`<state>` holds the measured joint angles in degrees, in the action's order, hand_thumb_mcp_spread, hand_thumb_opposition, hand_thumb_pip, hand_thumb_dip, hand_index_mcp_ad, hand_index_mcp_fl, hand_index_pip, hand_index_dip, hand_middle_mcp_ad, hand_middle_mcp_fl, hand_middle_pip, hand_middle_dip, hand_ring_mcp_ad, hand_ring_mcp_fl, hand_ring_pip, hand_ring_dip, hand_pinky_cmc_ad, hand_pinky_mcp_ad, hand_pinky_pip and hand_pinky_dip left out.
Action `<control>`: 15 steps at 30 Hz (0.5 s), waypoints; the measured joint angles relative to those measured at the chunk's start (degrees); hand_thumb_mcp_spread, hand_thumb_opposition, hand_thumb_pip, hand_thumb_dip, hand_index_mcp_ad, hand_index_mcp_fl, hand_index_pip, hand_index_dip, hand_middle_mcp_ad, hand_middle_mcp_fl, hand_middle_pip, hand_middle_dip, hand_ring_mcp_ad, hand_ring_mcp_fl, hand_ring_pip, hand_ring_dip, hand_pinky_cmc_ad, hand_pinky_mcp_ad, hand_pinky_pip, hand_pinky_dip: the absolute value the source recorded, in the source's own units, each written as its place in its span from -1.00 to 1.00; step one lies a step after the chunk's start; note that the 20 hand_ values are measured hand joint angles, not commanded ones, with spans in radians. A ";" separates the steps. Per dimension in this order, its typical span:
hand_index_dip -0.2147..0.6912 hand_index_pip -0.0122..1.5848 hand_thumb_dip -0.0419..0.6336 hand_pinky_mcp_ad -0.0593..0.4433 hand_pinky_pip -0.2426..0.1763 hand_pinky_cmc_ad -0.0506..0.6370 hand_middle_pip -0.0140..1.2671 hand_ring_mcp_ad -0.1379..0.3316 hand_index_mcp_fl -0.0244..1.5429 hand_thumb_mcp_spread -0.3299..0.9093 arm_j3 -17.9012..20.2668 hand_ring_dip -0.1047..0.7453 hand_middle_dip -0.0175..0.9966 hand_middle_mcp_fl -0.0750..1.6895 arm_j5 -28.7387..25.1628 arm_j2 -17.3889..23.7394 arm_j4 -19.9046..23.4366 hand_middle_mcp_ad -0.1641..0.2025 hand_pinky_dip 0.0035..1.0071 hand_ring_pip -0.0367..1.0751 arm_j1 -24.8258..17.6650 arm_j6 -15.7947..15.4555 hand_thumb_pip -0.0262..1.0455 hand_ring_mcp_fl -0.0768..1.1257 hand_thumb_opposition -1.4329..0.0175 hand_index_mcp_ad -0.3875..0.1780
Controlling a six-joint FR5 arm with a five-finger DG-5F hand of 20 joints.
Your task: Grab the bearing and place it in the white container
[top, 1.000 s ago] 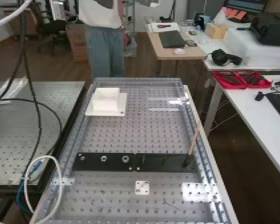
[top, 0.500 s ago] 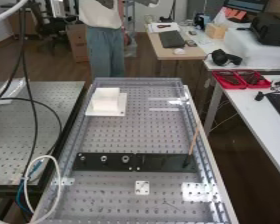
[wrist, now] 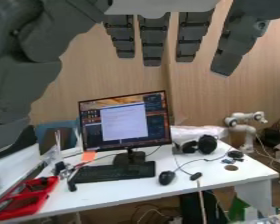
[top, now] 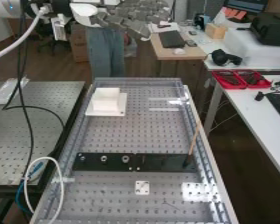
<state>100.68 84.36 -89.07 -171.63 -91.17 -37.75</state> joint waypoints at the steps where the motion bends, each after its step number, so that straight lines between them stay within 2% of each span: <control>1: -0.21 -0.89 -0.78 0.41 -0.20 0.20 -0.76 0.20 -0.96 -0.05 0.40 -0.58 -0.62 -0.91 -0.20 0.01 0.33 0.26 -0.43 -0.75 -0.04 0.22 -0.36 -0.87 0.08 0.34; 7: -0.21 -0.89 -0.79 0.41 -0.20 0.21 -0.76 0.21 -0.96 -0.01 5.48 -0.58 -0.62 -0.91 -3.47 0.09 4.25 0.28 -0.42 -0.75 -0.67 1.87 -0.35 -0.87 0.06 0.34; 11: -0.21 -0.89 -0.79 0.41 -0.20 0.21 -0.76 0.21 -0.96 -0.02 8.40 -0.58 -0.62 -0.91 -6.39 -0.04 6.21 0.28 -0.42 -0.75 -1.16 2.35 -0.28 -0.87 0.06 0.34; 15: -0.22 -0.89 -0.73 0.42 -0.20 0.21 -0.77 0.23 -0.96 -0.02 11.13 -0.59 -0.62 -0.91 -8.62 -0.17 8.93 0.28 -0.42 -0.76 -1.41 2.77 -0.26 -0.87 0.03 0.34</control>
<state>111.81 75.75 -89.24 -162.70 -92.59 -34.98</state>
